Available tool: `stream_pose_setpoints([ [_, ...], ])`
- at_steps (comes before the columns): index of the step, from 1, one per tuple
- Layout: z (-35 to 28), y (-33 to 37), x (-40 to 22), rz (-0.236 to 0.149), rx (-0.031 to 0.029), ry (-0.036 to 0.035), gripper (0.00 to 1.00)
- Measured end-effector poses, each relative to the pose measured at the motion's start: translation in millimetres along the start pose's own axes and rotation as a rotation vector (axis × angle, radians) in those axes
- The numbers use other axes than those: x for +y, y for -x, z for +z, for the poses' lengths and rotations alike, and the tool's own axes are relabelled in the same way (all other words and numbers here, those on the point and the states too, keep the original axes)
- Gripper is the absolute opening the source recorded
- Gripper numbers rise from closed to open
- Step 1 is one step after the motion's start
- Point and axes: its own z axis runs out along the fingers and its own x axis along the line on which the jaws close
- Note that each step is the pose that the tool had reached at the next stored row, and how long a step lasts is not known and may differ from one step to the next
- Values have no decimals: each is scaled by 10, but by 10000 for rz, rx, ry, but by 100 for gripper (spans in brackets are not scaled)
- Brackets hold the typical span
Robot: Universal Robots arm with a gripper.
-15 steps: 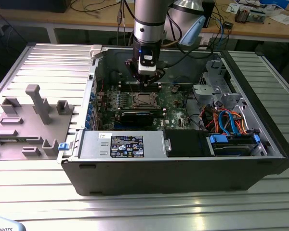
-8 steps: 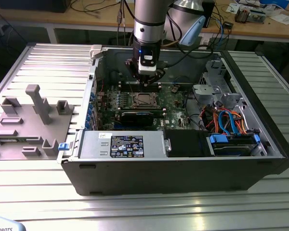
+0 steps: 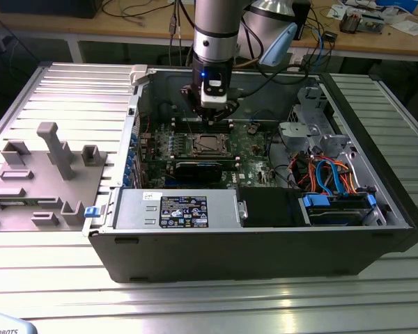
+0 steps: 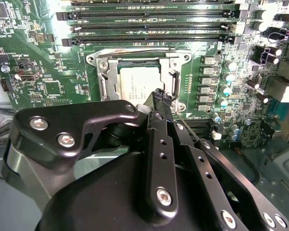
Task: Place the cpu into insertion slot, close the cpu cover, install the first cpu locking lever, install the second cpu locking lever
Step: 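Install the first cpu locking lever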
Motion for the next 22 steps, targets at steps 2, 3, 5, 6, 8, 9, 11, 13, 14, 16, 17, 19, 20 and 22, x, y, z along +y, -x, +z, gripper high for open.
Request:
stream_pose_setpoints([
  [2, 0, 0, 0, -56, -1, 0, 11],
  [3, 0, 0, 0, -61, -2, 0, 11],
  [5, 0, 0, 0, -70, -2, 0, 11],
  [6, 0, 0, 0, -81, -2, 0, 11],
  [8, 0, 0, 0, -101, -3, 0, 11],
  [9, 0, 0, 0, -112, -3, 0, 11],
  [11, 0, 0, 0, -122, -3, -1, 11],
  [13, 0, 0, 0, -133, -3, 0, 11],
  [14, 0, 0, 0, -146, -4, -1, 11],
  [16, 0, 0, 0, -163, -4, 0, 11],
  [17, 0, 0, 0, -169, -5, 0, 11],
  [19, 0, 0, 0, -185, -5, -1, 11],
  [20, 0, 0, 0, -197, -5, -1, 11],
  [22, 0, 0, 0, -211, -6, -1, 11],
])
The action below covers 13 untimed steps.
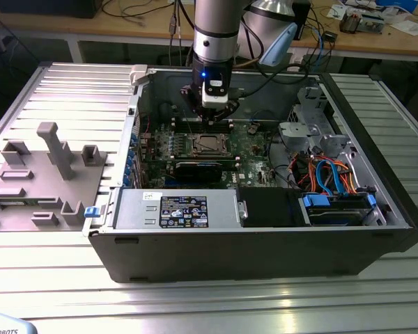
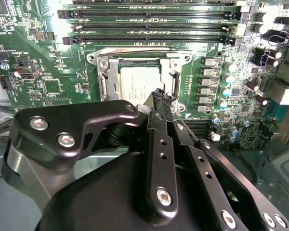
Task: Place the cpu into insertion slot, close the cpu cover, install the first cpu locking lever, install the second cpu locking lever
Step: 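Install the first cpu locking lever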
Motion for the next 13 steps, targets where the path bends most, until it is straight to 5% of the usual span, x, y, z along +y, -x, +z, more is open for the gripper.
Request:
stream_pose_setpoints([
  [13, 0, 0, 0, -356, 3, 18, 11],
])
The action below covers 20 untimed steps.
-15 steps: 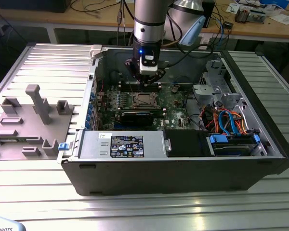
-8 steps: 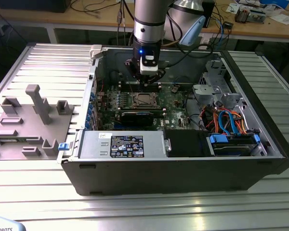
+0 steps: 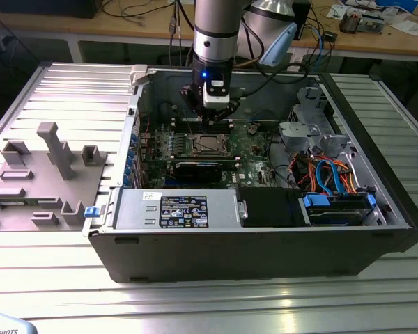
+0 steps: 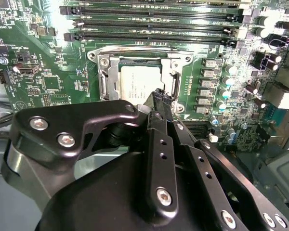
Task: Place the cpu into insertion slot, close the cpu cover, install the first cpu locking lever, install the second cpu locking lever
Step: 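Install the first cpu locking lever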
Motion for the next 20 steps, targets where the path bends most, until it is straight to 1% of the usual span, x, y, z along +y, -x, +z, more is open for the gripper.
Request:
stream_pose_setpoints([
  [20, 0, 0, 0, -281, -7, -2, 11],
])
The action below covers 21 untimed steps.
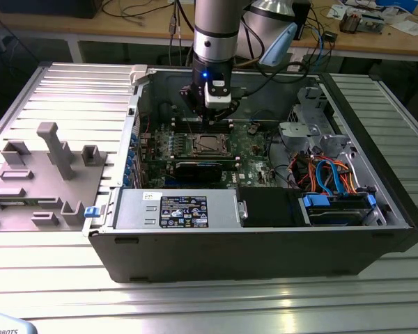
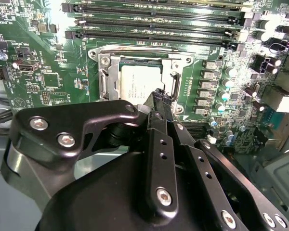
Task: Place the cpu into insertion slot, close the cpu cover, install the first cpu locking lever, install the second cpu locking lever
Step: 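Install the first cpu locking lever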
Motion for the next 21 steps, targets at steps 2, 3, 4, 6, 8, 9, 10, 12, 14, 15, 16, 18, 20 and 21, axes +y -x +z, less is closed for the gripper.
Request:
stream_pose_setpoints([
  [2, 0, 0, 0, -27, -1, -1, 11],
  [3, 0, 0, 0, -38, -1, -1, 11],
  [4, 0, 0, 0, -54, -1, 0, 11],
  [6, 0, 0, 0, -85, -2, -1, 11],
  [8, 0, 0, 0, -109, -3, -1, 11],
  [9, 0, 0, 0, -127, -3, -1, 11],
  [10, 0, 0, 0, -142, -3, -1, 11],
  [12, 0, 0, 0, -170, -4, -1, 11],
  [14, 0, 0, 0, -202, -5, -1, 11],
  [15, 0, 0, 0, -234, -5, -2, 11],
  [16, 0, 0, 0, -260, -6, -2, 11],
  [18, 0, 0, 0, -286, -7, -2, 11],
  [20, 0, 0, 0, -319, -8, -2, 11],
  [21, 0, 0, 0, -333, -8, -3, 11],
])
